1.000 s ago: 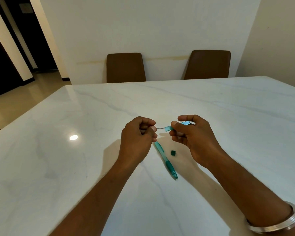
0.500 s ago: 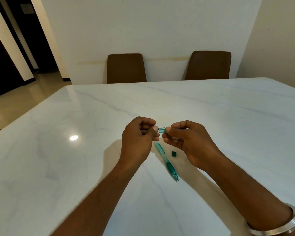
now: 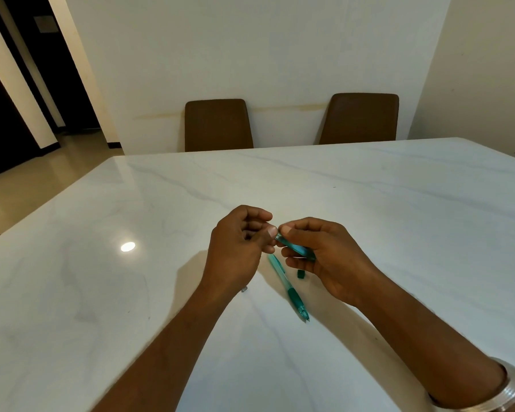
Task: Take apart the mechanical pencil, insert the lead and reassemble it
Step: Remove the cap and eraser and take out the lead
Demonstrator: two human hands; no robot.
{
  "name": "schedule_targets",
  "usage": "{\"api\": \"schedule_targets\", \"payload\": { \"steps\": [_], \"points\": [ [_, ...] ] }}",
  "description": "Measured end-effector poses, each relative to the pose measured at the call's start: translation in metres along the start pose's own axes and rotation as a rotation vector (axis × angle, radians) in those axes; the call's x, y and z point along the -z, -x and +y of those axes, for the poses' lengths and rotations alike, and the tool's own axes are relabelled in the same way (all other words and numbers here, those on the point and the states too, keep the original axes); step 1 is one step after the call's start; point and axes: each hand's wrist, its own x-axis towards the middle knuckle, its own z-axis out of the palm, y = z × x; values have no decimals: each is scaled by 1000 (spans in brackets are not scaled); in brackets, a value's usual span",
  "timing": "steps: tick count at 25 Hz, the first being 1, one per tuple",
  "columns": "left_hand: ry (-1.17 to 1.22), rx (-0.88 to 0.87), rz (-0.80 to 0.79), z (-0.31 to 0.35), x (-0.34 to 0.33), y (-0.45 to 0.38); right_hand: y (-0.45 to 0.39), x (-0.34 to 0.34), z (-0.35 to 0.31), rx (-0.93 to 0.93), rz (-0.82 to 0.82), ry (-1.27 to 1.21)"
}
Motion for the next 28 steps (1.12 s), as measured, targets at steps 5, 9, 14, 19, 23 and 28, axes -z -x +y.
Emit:
{"api": "schedule_targets", "payload": {
  "steps": [5, 9, 14, 19, 23, 28],
  "points": [
    [51, 10, -4, -2, 1, 1, 0, -1, 3, 7, 19, 9],
    [99, 46, -7, -2, 1, 2, 0, -1, 4, 12, 26, 5],
    [74, 48, 20, -2, 0, 1, 0, -1, 4, 26, 25, 33],
    [61, 51, 20, -1, 0, 2, 0, -1, 3, 23, 37, 44],
    [45, 66, 42, -1, 1, 1, 0, -2, 3, 19, 46, 38],
    [40, 76, 133, 0, 11, -4, -1, 1, 0, 35, 96, -68]
  ]
}}
